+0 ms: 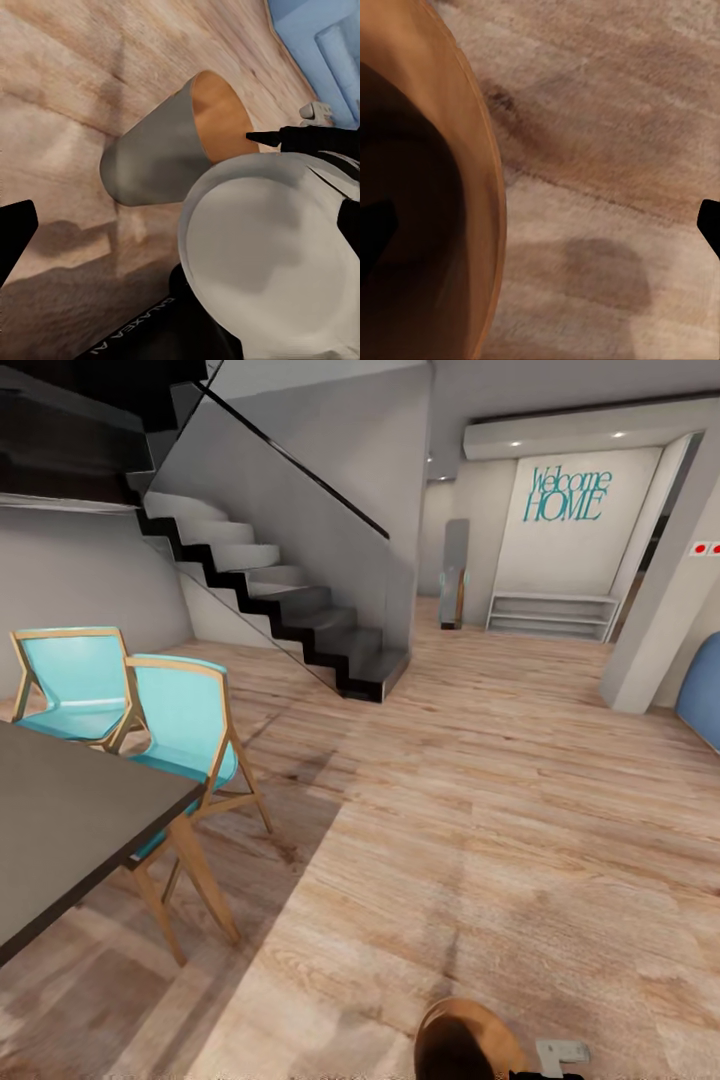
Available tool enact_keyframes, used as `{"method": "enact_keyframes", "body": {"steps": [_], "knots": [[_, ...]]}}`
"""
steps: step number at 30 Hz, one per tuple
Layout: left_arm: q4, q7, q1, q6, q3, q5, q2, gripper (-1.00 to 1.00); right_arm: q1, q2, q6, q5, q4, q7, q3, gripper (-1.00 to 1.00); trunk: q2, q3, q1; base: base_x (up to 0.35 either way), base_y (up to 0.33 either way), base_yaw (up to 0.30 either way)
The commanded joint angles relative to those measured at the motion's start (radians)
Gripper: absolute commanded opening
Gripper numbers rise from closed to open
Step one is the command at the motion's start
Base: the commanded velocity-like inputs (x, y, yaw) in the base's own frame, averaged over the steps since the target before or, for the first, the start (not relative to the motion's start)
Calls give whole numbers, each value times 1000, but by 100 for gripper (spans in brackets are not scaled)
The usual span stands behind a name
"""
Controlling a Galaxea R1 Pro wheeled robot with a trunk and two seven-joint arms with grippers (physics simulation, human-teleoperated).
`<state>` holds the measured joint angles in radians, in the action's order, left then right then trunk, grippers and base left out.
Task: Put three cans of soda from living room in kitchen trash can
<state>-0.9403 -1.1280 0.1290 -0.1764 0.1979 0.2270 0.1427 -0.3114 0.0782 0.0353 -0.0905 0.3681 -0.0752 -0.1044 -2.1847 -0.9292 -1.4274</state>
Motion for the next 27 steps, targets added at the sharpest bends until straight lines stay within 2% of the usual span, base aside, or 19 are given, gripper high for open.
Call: {"method": "enact_keyframes", "body": {"steps": [1,10,27], "knots": [[0,0,0,0,0,0,0,100,0,0,0,0,0,0,0,100,-7,-5,-4,0,0,0],[0,0,0,0,0,0,0,100,0,0,0,0,0,0,0,100,-70,-47,-38,0,0,0],[0,-1,0,0,0,0,0,100,0,0,0,0,0,0,0,100,-70,-61,-38,0,0,0]]}}
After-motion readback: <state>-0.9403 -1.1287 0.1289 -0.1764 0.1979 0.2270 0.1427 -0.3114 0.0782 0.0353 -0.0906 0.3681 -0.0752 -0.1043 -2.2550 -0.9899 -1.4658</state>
